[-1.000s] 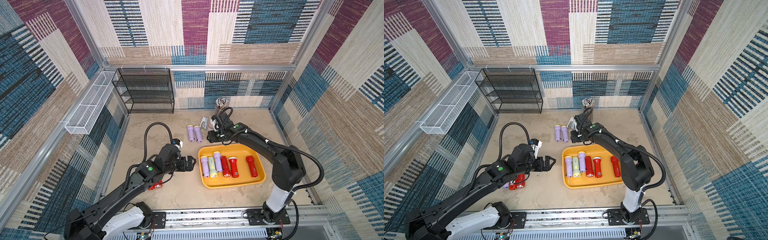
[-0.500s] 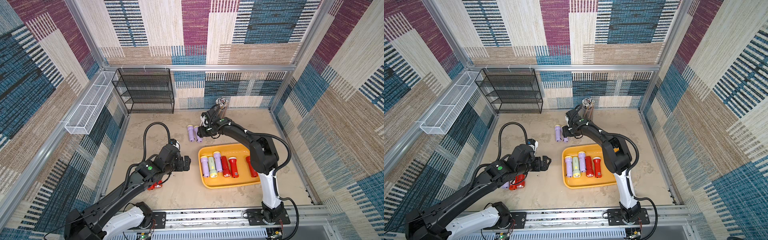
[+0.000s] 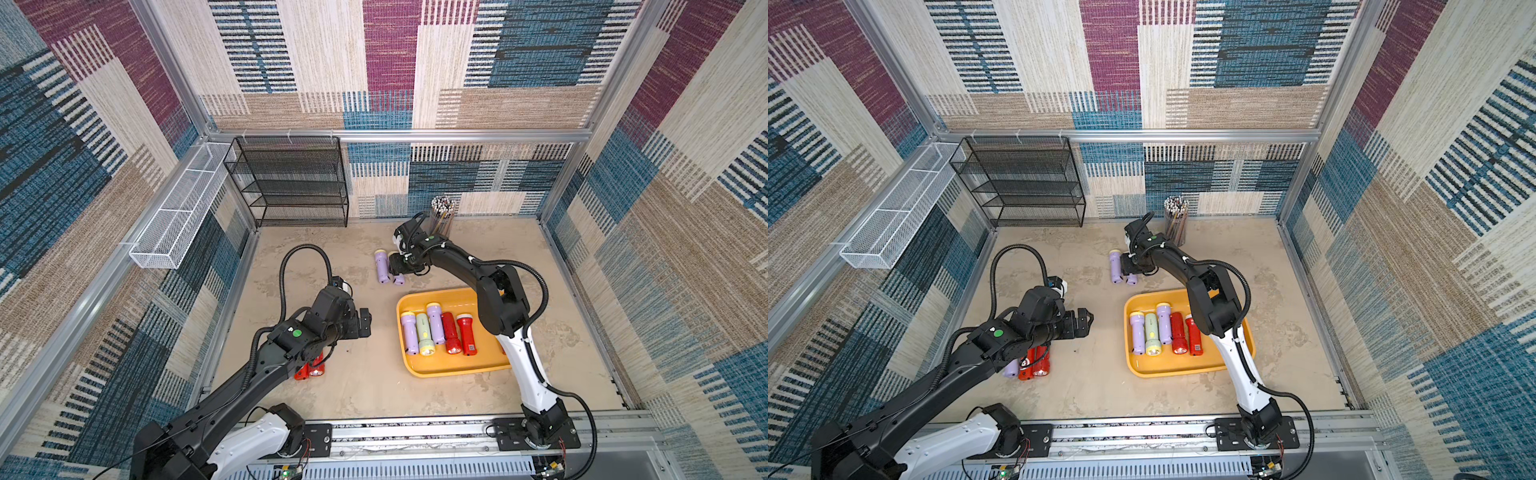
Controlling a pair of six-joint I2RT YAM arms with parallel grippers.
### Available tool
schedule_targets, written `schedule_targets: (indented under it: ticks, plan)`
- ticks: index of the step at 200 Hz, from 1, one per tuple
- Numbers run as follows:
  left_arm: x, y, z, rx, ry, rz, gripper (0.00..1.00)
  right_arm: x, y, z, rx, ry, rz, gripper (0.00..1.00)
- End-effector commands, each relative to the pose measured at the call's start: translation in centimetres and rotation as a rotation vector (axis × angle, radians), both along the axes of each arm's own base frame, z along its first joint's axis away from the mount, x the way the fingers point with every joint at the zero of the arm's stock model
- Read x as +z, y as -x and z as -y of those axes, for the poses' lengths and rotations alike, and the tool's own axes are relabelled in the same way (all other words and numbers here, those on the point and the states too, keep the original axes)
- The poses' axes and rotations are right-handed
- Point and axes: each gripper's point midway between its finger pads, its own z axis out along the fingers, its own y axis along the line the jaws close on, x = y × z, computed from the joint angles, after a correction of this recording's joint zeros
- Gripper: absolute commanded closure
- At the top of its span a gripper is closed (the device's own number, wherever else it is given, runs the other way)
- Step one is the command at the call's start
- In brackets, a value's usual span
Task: Put the flashlights into the storage boxes
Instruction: Pick up the flashlight from the center of the board.
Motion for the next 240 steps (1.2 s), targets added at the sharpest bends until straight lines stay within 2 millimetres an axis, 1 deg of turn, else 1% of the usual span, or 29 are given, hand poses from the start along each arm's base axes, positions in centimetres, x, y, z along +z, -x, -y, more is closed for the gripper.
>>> schedule_targets:
  ticks: [1,20,51,82,98,129,142,169,212,240]
  plan:
    - [-0.3,-0.1,-0.1,-0.010,-0.010,0.004,0.01,-0.5,-0.2,-0.1,0.006,0.012,-0.004,0.44]
    - [-0.5,-0.1,-0.2,-0.007,-0.009,-0.001,0.01,-1.3,-0.5,0.1,-0.004,0.032,-0.012,0.46]
    - [-0.4,0.0,-0.5,-0.001,-0.012,0.002,0.01,-1.9,-1.0,0.1,-0.015,0.054,-0.014,0.49]
    - [-0.6,0.1,-0.7,0.006,-0.014,0.002,0.01,-3.0,-1.0,0.5,-0.025,0.083,-0.031,0.61]
    - [-0.7,0.1,-0.8,0.007,-0.014,0.001,0.01,-3.0,-1.1,0.7,-0.034,0.086,-0.029,0.62]
    - [-0.7,0.2,-0.9,0.009,-0.014,0.001,0.01,-2.0,-1.1,0.7,-0.039,0.079,-0.011,0.62]
    - [-0.6,0.3,-0.9,0.010,-0.013,0.004,0.01,-1.4,-1.2,0.8,-0.041,0.079,-0.001,0.63]
    - [-0.5,0.3,-1.2,0.017,-0.018,0.012,0.01,1.0,-1.5,0.9,-0.048,0.067,0.039,0.63]
    - [-0.4,0.4,-1.3,0.017,-0.013,0.011,0.01,6.0,-1.5,1.4,-0.055,0.051,0.109,0.63]
    - [-0.5,0.5,-1.1,0.015,-0.001,0.013,0.01,9.2,-0.6,2.2,-0.062,0.048,0.147,0.63]
